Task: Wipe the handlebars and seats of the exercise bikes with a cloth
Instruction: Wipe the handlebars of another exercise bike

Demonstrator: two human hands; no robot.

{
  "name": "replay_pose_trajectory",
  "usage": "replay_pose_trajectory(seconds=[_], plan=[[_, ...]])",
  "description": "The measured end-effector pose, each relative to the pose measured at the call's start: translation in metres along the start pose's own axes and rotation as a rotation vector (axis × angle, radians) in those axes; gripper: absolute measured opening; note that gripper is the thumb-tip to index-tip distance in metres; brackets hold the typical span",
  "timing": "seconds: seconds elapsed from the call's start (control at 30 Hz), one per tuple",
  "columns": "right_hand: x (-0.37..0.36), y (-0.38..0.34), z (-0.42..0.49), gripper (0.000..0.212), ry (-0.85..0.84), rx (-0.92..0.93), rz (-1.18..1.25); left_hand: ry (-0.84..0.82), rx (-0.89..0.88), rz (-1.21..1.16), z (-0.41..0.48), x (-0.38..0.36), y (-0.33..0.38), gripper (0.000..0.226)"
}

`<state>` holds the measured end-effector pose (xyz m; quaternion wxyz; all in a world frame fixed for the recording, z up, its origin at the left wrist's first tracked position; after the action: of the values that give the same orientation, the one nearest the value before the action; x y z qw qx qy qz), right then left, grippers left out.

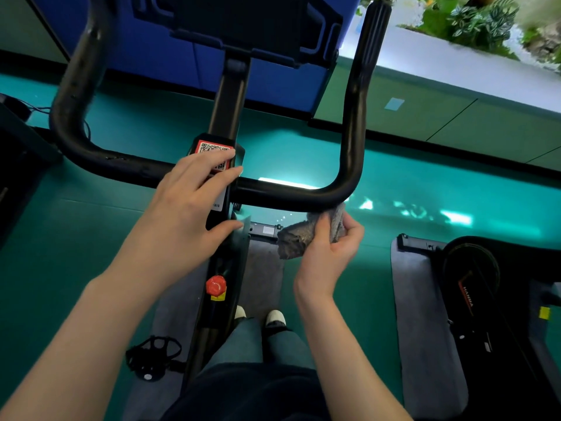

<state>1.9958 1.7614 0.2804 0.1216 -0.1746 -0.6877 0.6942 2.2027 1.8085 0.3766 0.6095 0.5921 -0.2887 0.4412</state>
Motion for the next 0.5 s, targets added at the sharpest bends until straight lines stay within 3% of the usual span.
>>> replay_pose_trajectory(seconds=[0.5], plan=[[-0.066, 0.027, -0.065, 0.021, -0.173, -0.175, 0.038, 0.004, -0.015, 0.034, 0.000, -0.003, -0.002, 0.067]])
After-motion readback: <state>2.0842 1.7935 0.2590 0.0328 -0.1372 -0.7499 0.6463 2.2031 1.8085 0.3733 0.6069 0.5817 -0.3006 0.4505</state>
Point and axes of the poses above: each hand's wrist, its own z-axis towards the middle knuckle, its own x-axis out of the back of the hand, y = z × x, the point moved 10 cm from there along z, towards the middle knuckle, and after that the axes turned 7 degrees about x, right-handed, at the moved point
